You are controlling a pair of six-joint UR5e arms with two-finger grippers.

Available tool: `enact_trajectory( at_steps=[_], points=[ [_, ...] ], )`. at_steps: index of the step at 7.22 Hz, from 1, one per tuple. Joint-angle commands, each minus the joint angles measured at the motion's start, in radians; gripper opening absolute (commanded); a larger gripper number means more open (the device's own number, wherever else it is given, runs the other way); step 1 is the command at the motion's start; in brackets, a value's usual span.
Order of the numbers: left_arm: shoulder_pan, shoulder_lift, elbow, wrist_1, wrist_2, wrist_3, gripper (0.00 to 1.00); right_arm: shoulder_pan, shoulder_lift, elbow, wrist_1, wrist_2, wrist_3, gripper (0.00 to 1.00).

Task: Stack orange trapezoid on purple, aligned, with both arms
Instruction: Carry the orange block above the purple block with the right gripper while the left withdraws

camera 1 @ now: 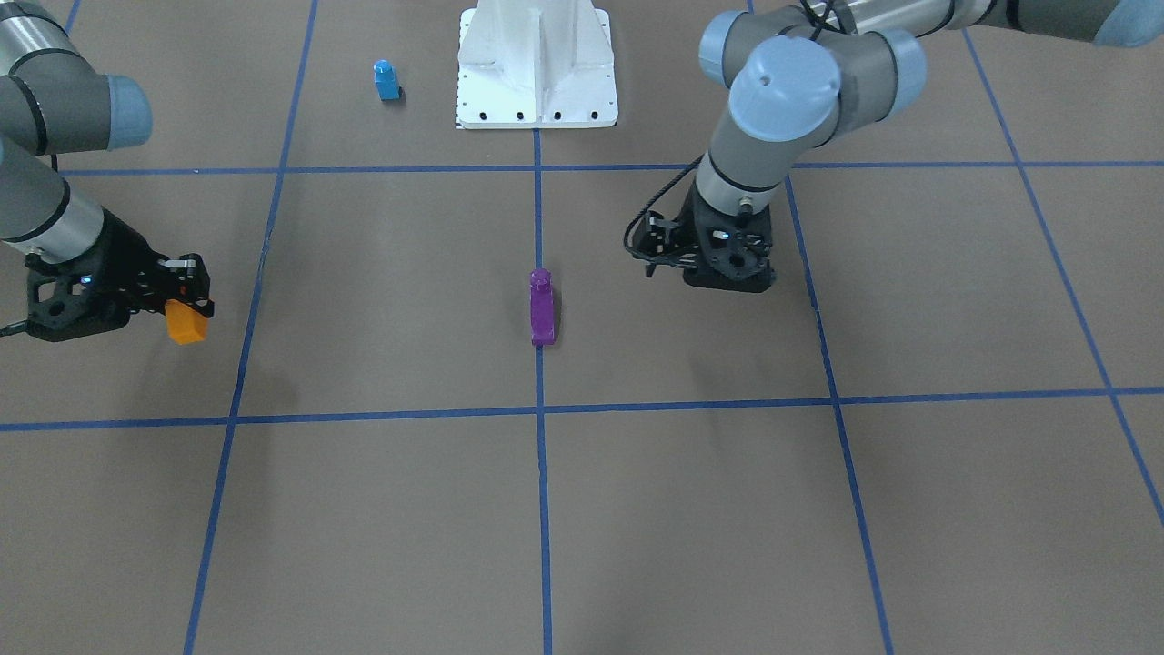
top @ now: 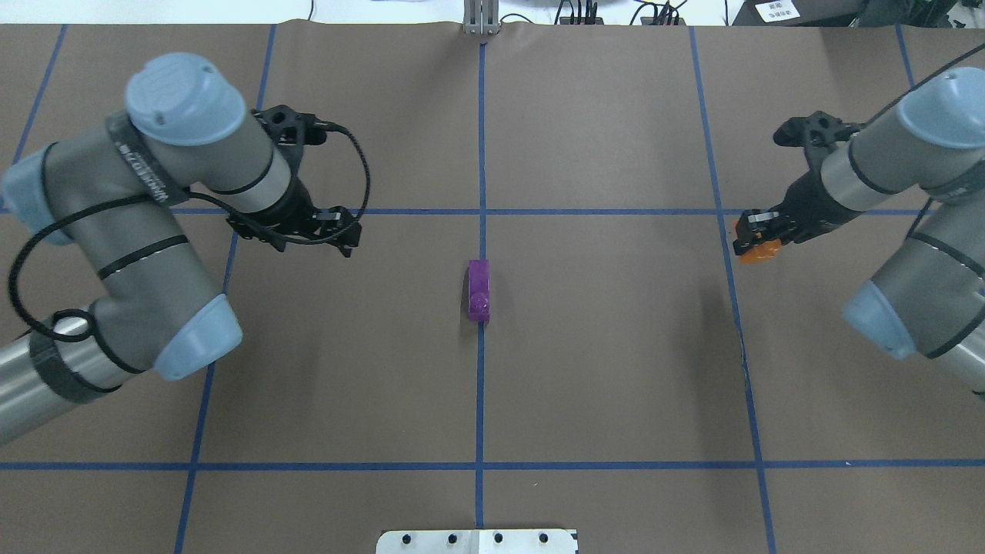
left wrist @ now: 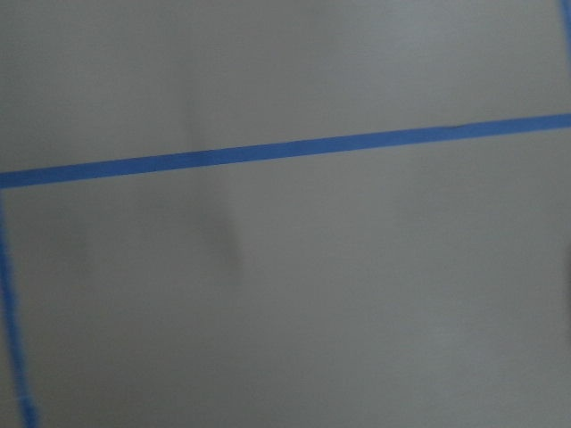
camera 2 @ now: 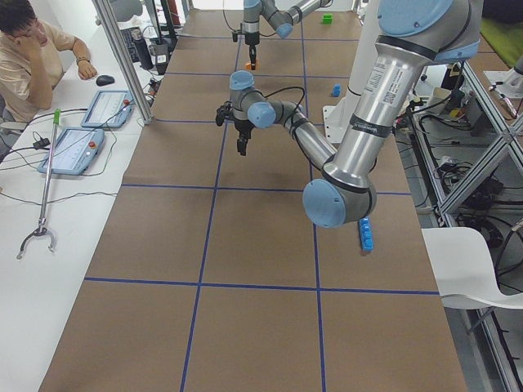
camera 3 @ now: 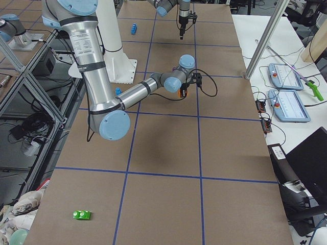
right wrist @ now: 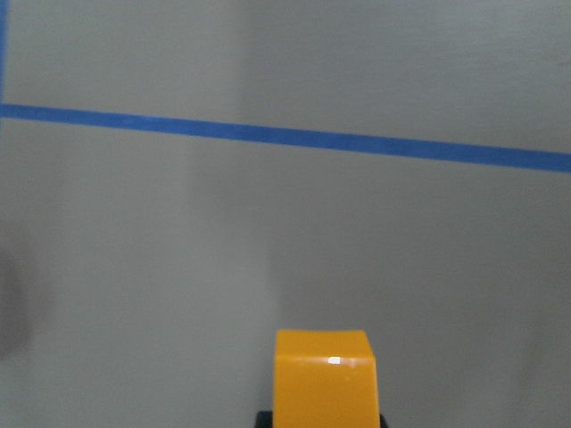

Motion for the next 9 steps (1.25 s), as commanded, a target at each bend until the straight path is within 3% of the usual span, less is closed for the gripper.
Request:
enact_trajectory(
  at_steps=[1, 3, 4, 5, 6, 9],
  points=[
    [-0.142, 0.14, -0.003, -0.001, -0.044, 0.253, 0.99, -0.177, 0.256, -0.006, -0.219, -0.102, 0.112, 0.0],
    [-0.167, 0.174, -0.009, -0.001, -0.072, 0.269, 0.99, -0.287, 0.331, -0.042, -0.251, -0.235, 0.131, 0.0],
    [-0.168, 0.177, -0.009, -0.002, -0.072, 0.269, 0.99, -0.295, 0.386, -0.106, -0.251, -0.259, 0.132, 0.0],
    [-0.168, 0.177, -0.005, -0.002, -0.072, 0.269, 0.99, -0.296, 0.456, -0.187, -0.254, -0.259, 0.173, 0.0],
    [-0.168, 0.175, -0.005, -0.002, -0.072, 0.269, 0.99, -0.294, 0.464, -0.211, -0.245, -0.26, 0.227, 0.0],
    [-0.168, 0.177, -0.009, -0.002, -0.072, 0.267, 0.99, -0.27, 0.464, -0.222, -0.26, -0.263, 0.235, 0.0]
  ],
)
